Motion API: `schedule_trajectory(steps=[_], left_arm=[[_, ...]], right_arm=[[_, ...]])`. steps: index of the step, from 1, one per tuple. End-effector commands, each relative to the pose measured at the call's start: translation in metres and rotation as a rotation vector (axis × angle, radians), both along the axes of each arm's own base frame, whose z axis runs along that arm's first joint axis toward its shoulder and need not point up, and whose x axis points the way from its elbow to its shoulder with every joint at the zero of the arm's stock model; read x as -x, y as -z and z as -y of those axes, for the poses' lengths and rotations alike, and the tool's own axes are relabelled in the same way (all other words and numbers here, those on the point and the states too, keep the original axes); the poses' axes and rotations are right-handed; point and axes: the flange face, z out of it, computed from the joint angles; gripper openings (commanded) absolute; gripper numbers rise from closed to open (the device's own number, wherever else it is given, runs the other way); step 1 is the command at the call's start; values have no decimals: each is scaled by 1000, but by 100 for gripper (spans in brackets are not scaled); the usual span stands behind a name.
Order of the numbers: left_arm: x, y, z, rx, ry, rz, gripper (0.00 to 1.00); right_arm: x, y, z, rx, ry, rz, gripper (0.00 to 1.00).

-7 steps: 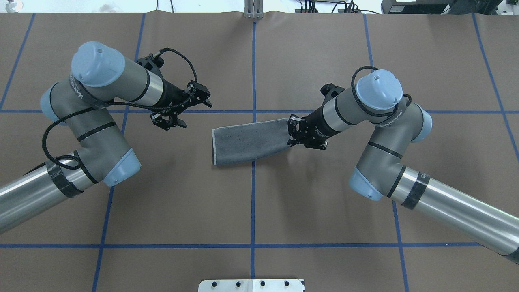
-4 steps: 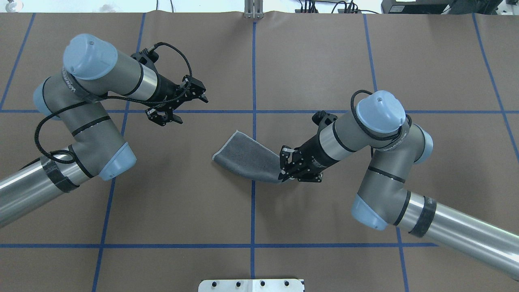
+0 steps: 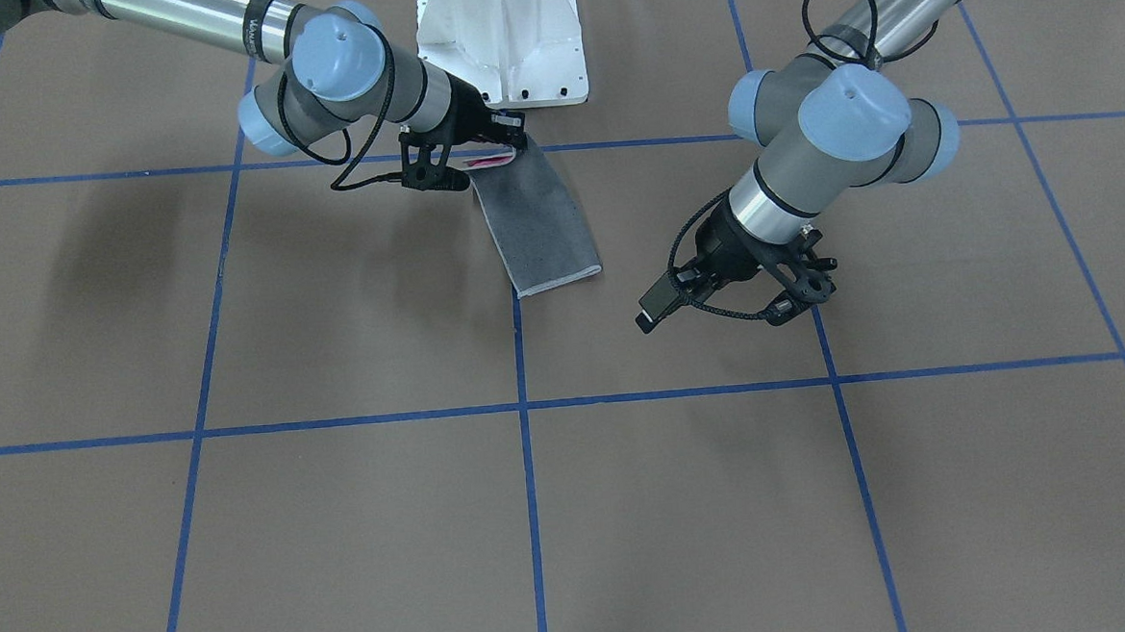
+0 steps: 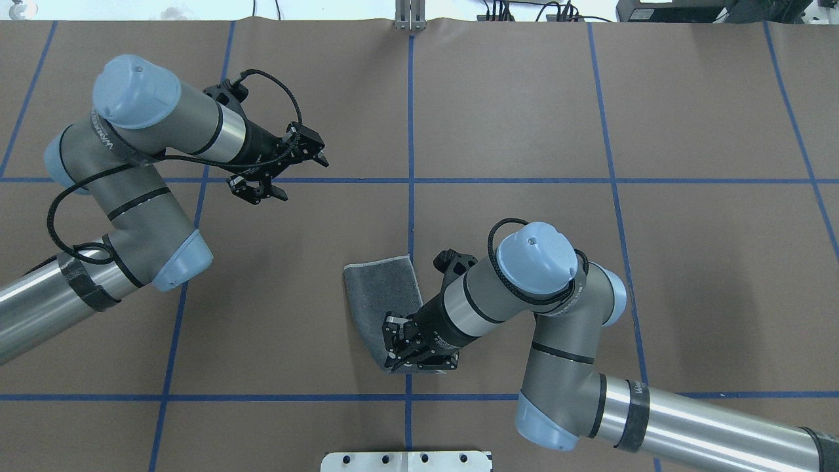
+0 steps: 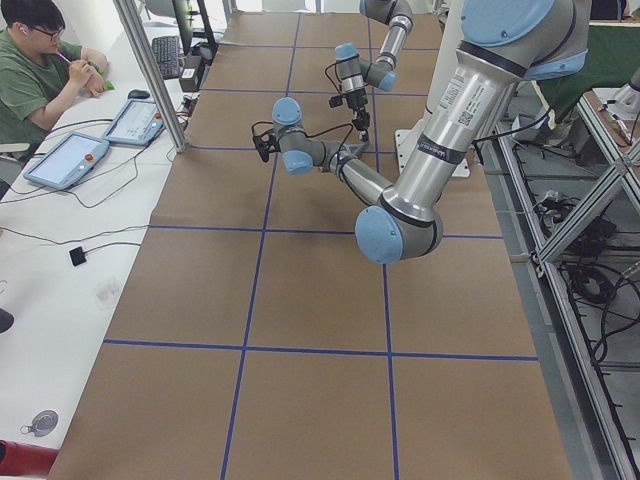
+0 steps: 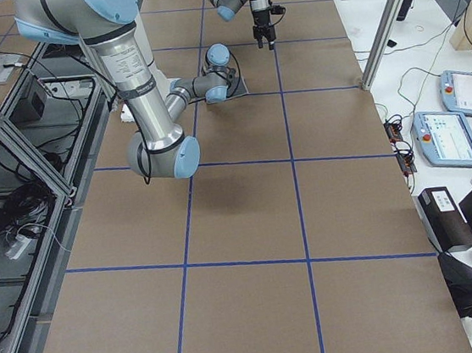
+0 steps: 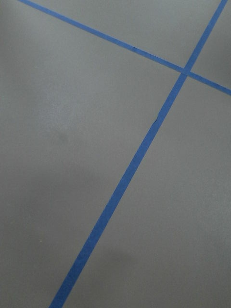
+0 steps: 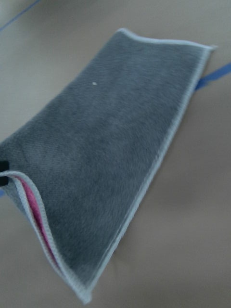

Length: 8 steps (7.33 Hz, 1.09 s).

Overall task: Fold towel twice with both arms
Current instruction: 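Drag the towel corner toward the robot with the right gripper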

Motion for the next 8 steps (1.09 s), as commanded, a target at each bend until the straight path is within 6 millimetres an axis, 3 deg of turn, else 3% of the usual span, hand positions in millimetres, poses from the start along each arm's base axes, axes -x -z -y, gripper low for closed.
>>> schedule_trajectory(steps=[1, 2, 4, 5, 8], left_arm=[[0, -1, -1, 1, -2, 0, 99], [1, -1, 0, 1, 0, 0, 99], [1, 4, -4, -2, -13, -10, 99], [3, 7, -5, -4, -20, -17, 99], [7, 15, -12, -12, -31, -33, 99]], right_arm=[[22, 13, -5, -8, -21, 2, 23], [22, 18, -3, -17, -38, 9, 98], [18, 30, 4, -20, -59, 27, 99], [7, 32, 19, -22, -84, 33, 99], [-54, 22, 93, -8, -140, 30, 99]])
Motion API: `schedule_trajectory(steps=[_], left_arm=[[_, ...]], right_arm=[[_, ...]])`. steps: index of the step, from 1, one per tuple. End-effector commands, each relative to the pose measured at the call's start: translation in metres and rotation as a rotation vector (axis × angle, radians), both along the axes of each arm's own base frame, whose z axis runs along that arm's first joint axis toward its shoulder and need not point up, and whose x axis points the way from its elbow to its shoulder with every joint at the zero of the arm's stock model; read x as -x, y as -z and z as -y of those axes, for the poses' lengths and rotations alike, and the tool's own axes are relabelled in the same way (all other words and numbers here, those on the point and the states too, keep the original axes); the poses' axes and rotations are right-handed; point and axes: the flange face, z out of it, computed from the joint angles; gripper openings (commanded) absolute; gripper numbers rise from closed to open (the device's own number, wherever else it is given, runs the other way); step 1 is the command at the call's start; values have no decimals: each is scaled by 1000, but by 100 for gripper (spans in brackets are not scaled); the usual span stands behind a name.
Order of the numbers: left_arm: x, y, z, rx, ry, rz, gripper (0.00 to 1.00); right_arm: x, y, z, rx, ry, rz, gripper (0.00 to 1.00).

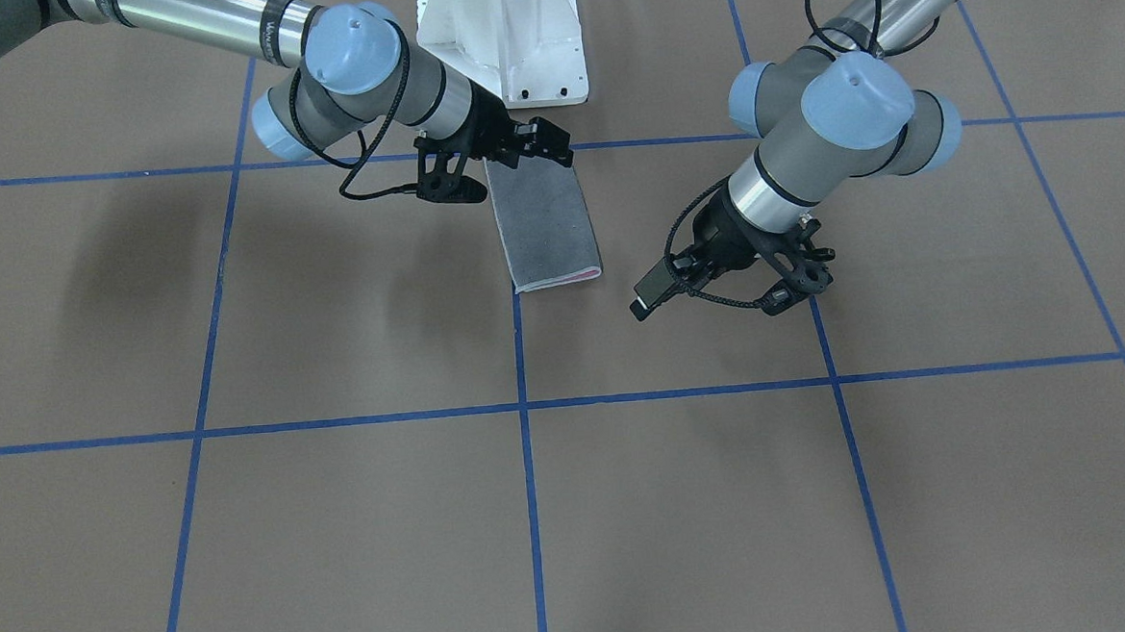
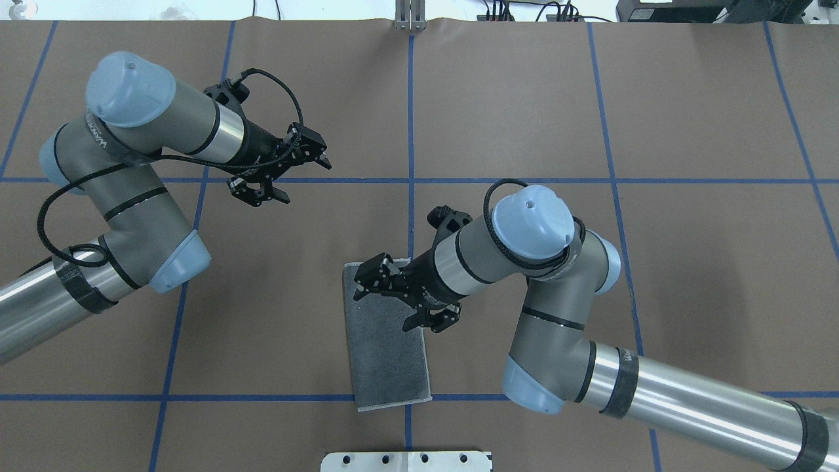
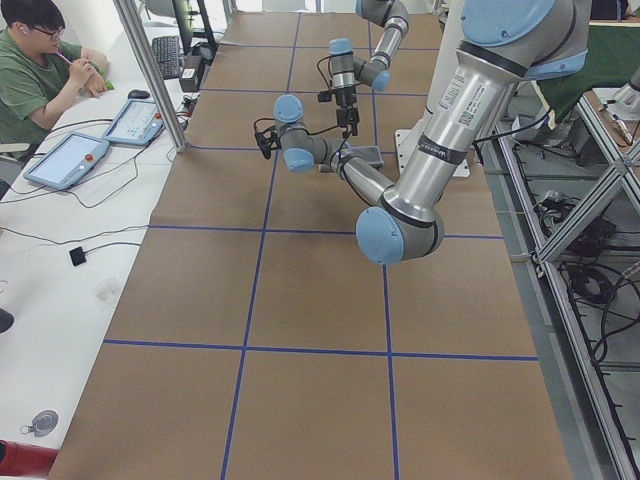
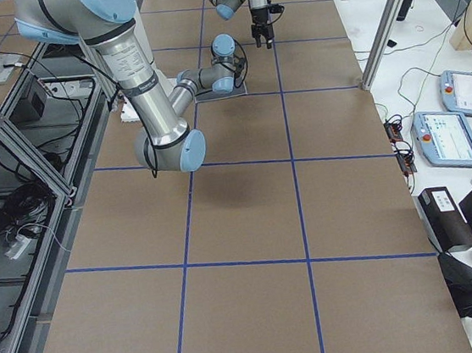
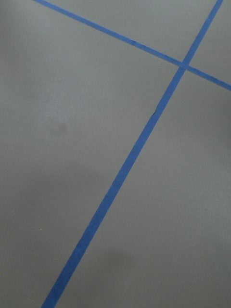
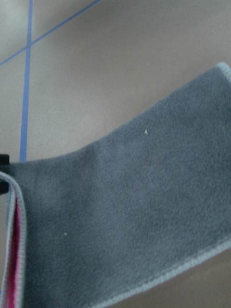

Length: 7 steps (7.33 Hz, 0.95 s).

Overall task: Fold towel twice with both arms
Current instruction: 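Release and raise the right gripper while the left gripper approaches the towel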

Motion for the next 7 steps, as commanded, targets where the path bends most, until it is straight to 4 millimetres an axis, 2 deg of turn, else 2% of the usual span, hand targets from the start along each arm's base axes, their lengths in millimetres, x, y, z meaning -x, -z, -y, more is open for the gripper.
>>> schedule_trajectory(steps=[1, 2, 3, 4, 5, 6, 7], left_arm=[[4, 6, -6, -8, -5, -14, 99], [6, 14, -10, -5, -4, -27, 99], [8, 6, -30, 32, -5, -33, 100], [-9, 17, -61, 64, -32, -53, 100], [-33, 13, -95, 59, -28, -22, 100], [-66, 19, -143, 42, -29, 29, 100], [-84, 28, -182, 25, -44, 55, 100]], right_arm=[[-59, -10, 64, 20, -37, -2, 99], [-93, -26, 92, -26, -57, -6, 99], [-121, -47, 112, -95, -47, -19, 99], [-154, -75, 132, -130, -65, -42, 99], [-177, -94, 145, -120, -98, -66, 99], [-186, -106, 155, -110, -100, -79, 99], [-200, -119, 163, -140, -83, -84, 99]])
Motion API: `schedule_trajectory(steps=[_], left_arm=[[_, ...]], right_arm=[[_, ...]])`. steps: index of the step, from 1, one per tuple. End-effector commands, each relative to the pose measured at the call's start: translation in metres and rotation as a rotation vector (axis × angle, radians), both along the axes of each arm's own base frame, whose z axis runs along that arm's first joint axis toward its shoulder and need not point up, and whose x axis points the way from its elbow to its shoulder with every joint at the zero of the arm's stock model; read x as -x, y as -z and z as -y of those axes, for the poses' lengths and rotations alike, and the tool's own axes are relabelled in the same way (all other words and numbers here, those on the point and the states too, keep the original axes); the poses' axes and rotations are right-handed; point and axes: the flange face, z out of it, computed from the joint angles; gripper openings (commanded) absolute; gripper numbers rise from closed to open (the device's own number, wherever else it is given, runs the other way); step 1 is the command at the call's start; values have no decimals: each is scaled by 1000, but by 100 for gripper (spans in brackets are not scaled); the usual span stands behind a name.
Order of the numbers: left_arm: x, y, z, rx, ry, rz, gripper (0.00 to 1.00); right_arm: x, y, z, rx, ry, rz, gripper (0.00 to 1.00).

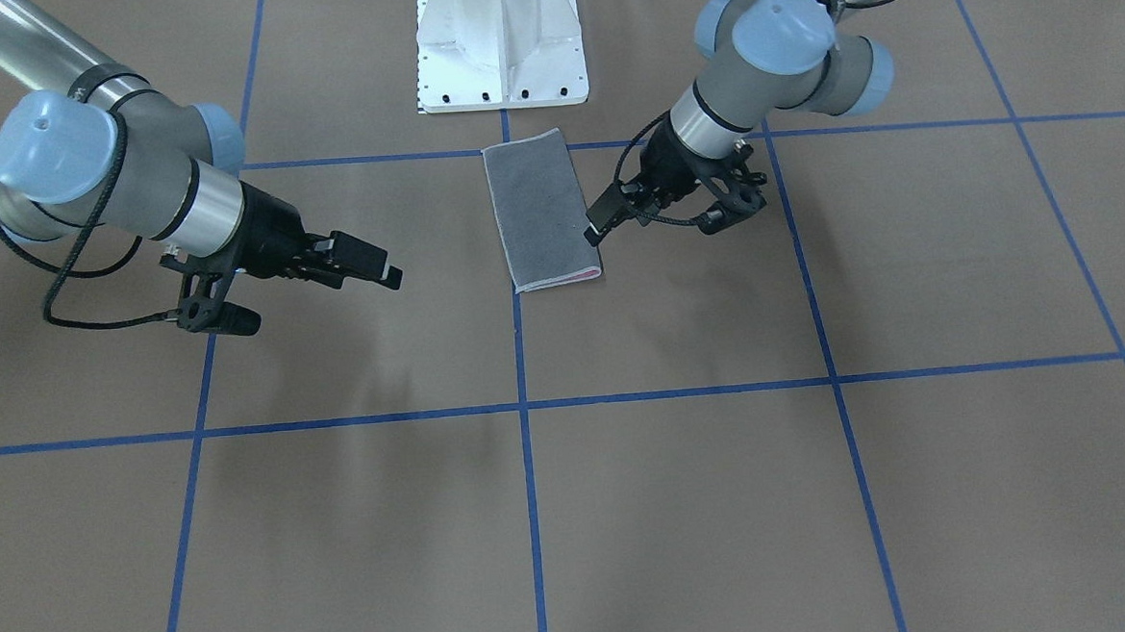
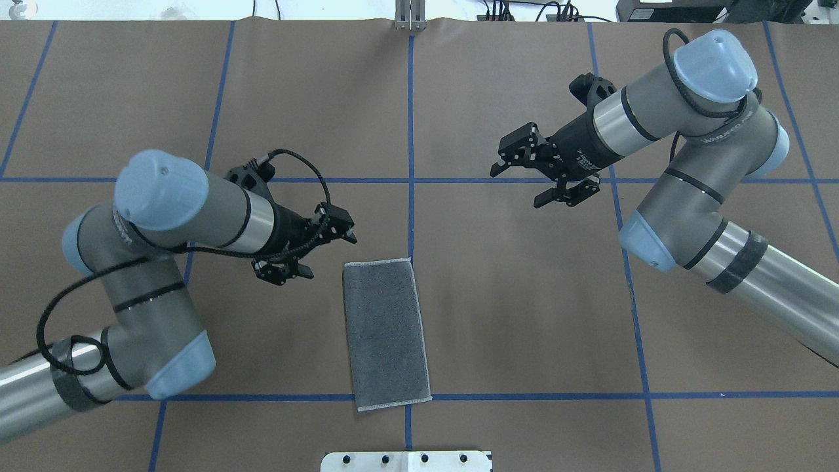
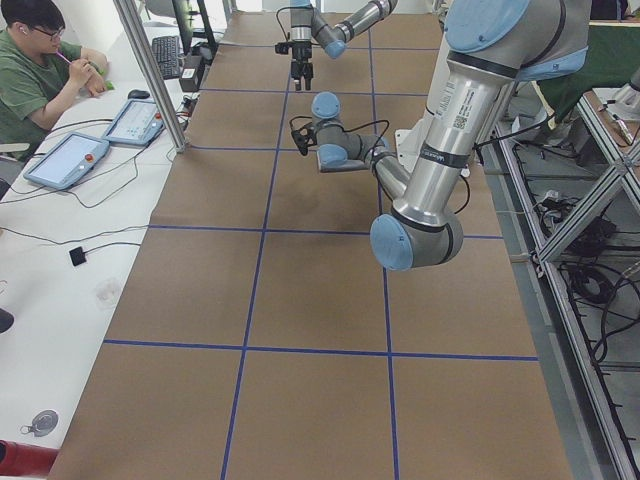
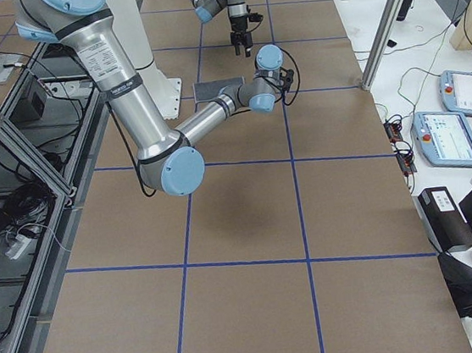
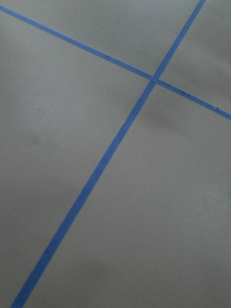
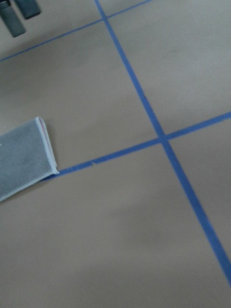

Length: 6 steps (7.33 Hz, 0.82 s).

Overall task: Fold towel twice with both arms
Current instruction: 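Release and raise the right gripper while the left gripper approaches the towel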

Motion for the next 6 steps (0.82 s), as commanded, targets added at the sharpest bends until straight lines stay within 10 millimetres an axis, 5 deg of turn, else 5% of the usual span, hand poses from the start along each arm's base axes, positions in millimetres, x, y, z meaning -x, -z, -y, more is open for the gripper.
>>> schedule_trajectory(steps=[1, 3, 6], left_arm=[[-34, 7, -88, -20, -20, 43, 100], [-64, 9, -154, -27, -46, 43, 99], [-74, -2, -175, -36, -54, 66, 99]], right_arm=[[-31, -32, 18, -7, -7, -28, 99], [-34, -41, 24, 35, -25, -66, 99], [-28, -36, 24, 27, -47, -69, 99]])
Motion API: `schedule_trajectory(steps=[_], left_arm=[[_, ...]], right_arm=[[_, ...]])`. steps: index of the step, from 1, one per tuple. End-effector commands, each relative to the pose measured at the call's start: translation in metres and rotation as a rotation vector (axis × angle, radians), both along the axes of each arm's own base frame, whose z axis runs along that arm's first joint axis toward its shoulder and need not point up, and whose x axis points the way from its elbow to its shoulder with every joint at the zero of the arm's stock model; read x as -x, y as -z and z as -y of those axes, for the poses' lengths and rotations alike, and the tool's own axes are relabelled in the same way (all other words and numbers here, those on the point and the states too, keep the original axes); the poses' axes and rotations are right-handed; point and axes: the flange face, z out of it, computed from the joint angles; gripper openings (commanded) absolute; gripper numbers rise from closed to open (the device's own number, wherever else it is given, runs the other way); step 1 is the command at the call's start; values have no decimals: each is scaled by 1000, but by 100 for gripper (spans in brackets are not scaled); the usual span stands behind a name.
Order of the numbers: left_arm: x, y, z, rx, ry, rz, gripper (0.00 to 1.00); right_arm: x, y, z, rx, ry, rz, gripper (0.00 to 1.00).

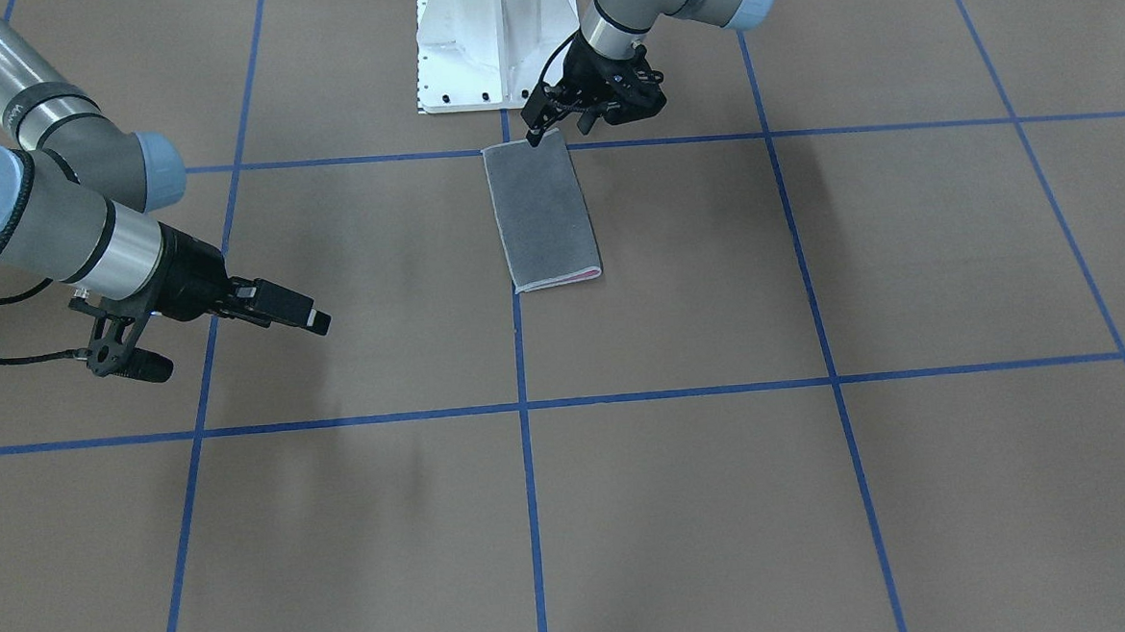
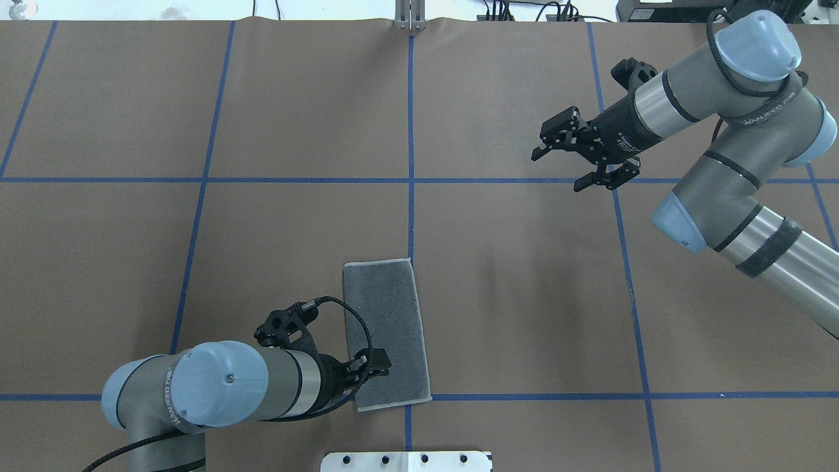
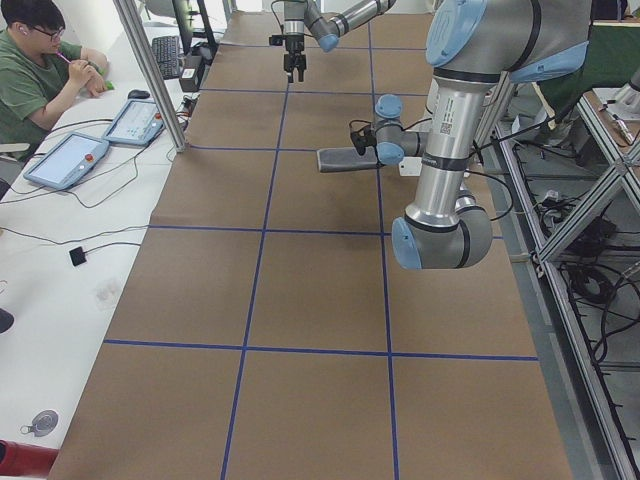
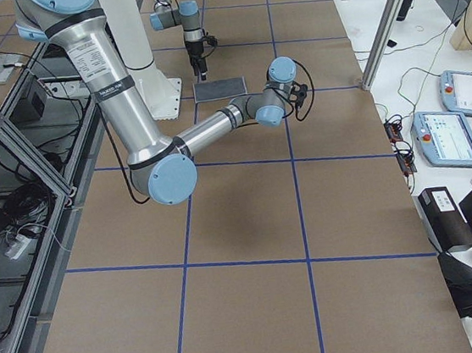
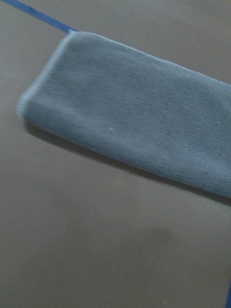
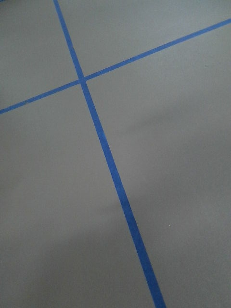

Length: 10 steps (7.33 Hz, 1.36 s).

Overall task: Fold towel twice with both arms
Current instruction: 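Lower the left gripper onto the near end of the towel and grasp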

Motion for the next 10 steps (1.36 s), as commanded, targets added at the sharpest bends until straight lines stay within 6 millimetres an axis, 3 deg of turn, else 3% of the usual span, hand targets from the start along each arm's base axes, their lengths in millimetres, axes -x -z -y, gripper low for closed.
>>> schedule_trajectory(steps=[1, 4, 7, 10], left_arm=[[-6, -3, -9, 1, -10, 8, 97], [-17, -2, -23, 7, -36, 39, 79], [-26, -11, -32, 9, -51, 59, 74], [-30, -1, -31, 5, -51, 44, 68]], right_arm=[[3, 4, 0, -4, -10, -2, 99], [3, 5, -1, -5, -5, 2, 99], [3, 5, -2, -4, -3, 3, 99], [3, 3, -2, -3, -1, 2, 99]])
